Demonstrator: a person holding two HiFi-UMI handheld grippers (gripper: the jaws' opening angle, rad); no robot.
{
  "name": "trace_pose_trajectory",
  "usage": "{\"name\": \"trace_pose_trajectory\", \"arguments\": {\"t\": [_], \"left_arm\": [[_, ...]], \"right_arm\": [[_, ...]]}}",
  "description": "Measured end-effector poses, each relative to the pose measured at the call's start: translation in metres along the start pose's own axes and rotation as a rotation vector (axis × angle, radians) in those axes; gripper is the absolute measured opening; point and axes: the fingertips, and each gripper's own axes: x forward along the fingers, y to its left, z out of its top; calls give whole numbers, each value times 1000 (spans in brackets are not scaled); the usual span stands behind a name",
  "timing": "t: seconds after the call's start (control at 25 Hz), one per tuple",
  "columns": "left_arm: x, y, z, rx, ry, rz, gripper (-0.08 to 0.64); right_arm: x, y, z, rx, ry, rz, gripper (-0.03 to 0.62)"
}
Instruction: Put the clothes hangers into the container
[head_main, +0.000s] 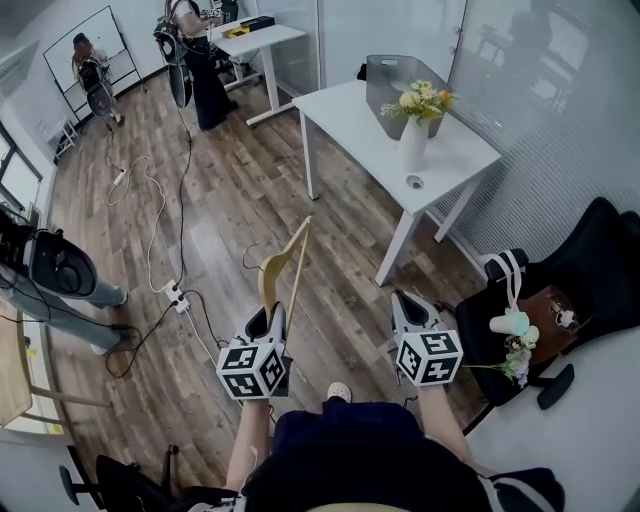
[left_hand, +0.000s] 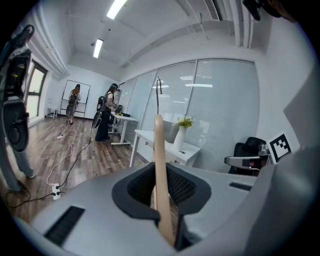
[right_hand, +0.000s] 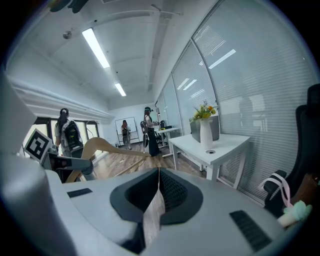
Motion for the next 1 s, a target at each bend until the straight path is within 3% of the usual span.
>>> {"name": "trace_pose_trajectory", "arguments": {"t": [1.0], "left_arm": [[1, 6, -1, -11, 2, 43, 54]], "right_arm": [[13, 6, -9, -2, 44, 53, 29]]}}
